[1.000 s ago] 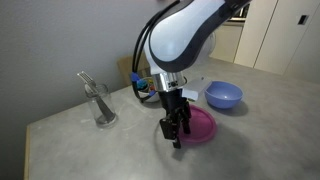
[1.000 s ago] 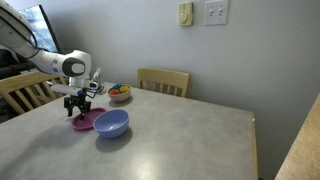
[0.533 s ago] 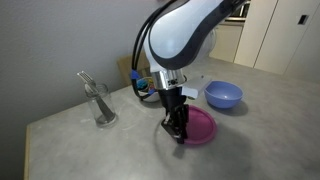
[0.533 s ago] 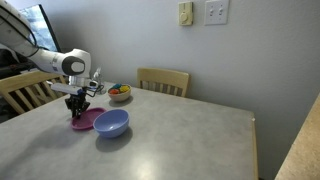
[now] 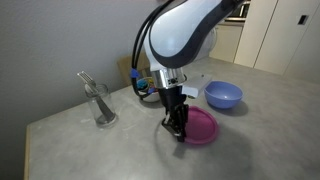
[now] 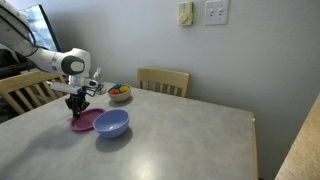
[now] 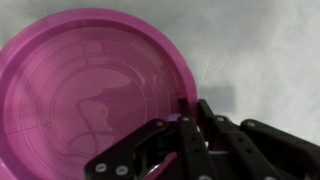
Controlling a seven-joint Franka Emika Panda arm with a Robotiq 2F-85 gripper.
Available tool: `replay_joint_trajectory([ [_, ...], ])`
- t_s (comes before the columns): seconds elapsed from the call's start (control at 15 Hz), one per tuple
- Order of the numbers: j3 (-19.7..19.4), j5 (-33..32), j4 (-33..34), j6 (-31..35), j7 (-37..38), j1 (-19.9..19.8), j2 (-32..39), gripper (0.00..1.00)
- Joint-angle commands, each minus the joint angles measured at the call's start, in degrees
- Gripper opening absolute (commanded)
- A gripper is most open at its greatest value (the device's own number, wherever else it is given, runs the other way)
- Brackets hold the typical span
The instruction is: Put the plate on the blue bowl
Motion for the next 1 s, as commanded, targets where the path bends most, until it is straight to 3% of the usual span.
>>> replay_joint_trajectory([
  [0.0,-0.63,-0.44,-2.45,0.06,1.45,0.86,-2.44,0.03],
  [0.93,-2.79,-9.04,0.77,-11.09,11.02,6.95,-7.2,0.03],
])
